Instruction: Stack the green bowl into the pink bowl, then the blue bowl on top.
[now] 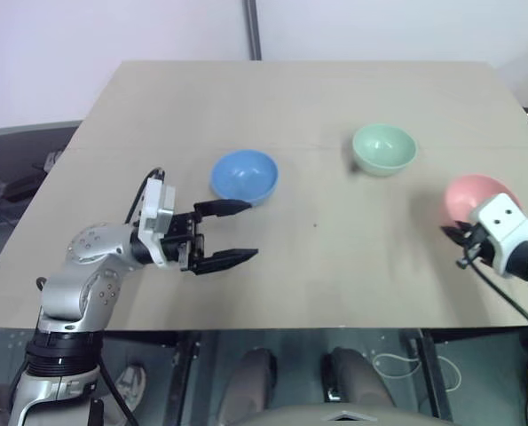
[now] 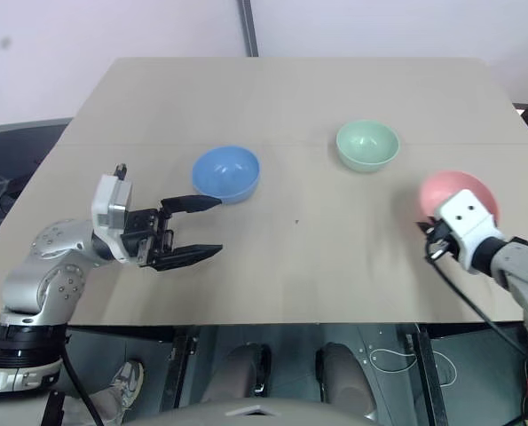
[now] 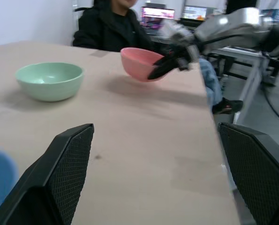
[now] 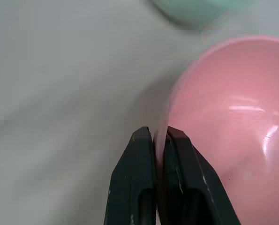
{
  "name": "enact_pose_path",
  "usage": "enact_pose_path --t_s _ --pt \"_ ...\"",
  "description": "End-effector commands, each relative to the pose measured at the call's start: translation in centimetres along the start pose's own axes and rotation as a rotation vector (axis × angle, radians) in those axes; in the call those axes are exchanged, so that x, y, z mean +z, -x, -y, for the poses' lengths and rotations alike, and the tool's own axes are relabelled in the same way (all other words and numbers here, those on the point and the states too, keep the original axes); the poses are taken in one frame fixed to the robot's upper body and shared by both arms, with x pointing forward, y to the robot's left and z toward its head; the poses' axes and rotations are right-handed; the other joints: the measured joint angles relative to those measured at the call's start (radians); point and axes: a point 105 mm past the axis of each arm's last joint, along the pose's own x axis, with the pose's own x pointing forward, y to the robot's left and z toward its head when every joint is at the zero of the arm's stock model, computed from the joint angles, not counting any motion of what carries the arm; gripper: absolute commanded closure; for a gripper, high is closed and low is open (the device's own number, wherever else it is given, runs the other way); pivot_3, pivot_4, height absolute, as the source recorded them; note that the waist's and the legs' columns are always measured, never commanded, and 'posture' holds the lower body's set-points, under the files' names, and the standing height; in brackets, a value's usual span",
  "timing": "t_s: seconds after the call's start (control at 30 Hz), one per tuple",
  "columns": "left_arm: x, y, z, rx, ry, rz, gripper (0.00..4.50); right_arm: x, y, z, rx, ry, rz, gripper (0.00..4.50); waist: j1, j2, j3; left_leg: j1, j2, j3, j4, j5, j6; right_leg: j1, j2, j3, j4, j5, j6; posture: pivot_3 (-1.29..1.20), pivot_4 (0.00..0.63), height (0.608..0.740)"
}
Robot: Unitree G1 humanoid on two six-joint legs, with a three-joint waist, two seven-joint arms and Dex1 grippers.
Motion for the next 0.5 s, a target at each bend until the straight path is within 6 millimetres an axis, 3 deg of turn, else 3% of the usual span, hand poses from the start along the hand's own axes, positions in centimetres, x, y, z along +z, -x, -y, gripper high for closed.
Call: enact_pose_path --t_s 0.03,0.1,0.2,0.3,0.37,0.4,0.47,0.5 --pt "-0.7 1.6 -0.7 0.072 -0.020 -0.020 0.00 4.8 -2.7 -7.1 0.210 0.119 0.165 4.34 -0.008 -0.001 0.000 0.000 0.001 -0.001 0.000 0.000 0.000 0.000 0.001 -0.001 0.000 0.000 0.000 0.00 0.150 0.740" --pt "-0.9 1.7 -0.8 0.081 -0.020 -0.018 0.00 5.0 -4.3 -8.4 0.228 0.104 0.165 4.34 -0.006 -0.001 0.001 -0.001 0.001 -0.003 0.001 0.000 0.000 0.000 0.000 -0.003 0.000 0.000 0.000 0.00 0.150 0.740" --pt "-1.0 1.6 -0.7 0.076 -0.027 -0.023 0.00 3.4 -7.1 -9.0 0.234 0.118 0.086 4.34 0.003 -0.002 0.001 -0.003 -0.002 -0.003 0.003 0.000 0.000 0.000 -0.003 -0.003 -0.001 0.000 0.000 0.00 0.150 0.740" --pt "-0.9 1.7 -0.7 0.080 -0.035 -0.025 0.00 2.3 -8.3 -8.5 0.222 0.128 0.020 3.29 0.011 -0.005 0.000 -0.003 -0.003 -0.001 0.004 0.000 0.000 0.000 -0.005 -0.002 -0.002 0.001 0.002 0.00 0.150 0.740" --pt "-0.9 1.7 -0.6 0.079 -0.041 -0.029 0.00 2.5 -8.0 -8.0 0.215 0.156 0.022 2.11 0.011 -0.004 0.000 -0.003 -0.004 -0.002 0.005 0.000 0.000 0.000 -0.005 -0.003 -0.002 0.001 0.002 0.00 0.150 0.740" --pt "-0.9 1.7 -0.6 0.079 -0.042 -0.029 0.00 2.8 -7.8 -7.8 0.207 0.168 0.031 1.91 0.010 -0.004 0.000 -0.003 -0.004 -0.002 0.005 0.000 0.000 0.000 -0.005 -0.003 -0.001 0.001 0.002 0.00 0.150 0.740" --pt "-0.8 1.6 -0.4 0.080 -0.042 -0.024 0.00 4.2 -6.8 -7.4 0.204 0.168 0.075 1.05 0.009 -0.004 0.001 -0.003 -0.003 -0.003 0.004 0.000 0.000 0.000 -0.005 -0.003 -0.001 0.001 0.002 0.00 0.150 0.740" --pt "-0.7 1.6 -0.4 0.082 -0.042 -0.022 0.00 5.6 -6.0 -7.5 0.233 0.139 0.122 1.05 0.008 -0.004 0.001 -0.004 -0.003 -0.003 0.003 0.000 0.000 -0.001 -0.005 -0.003 -0.001 0.001 0.002 0.00 0.150 0.740"
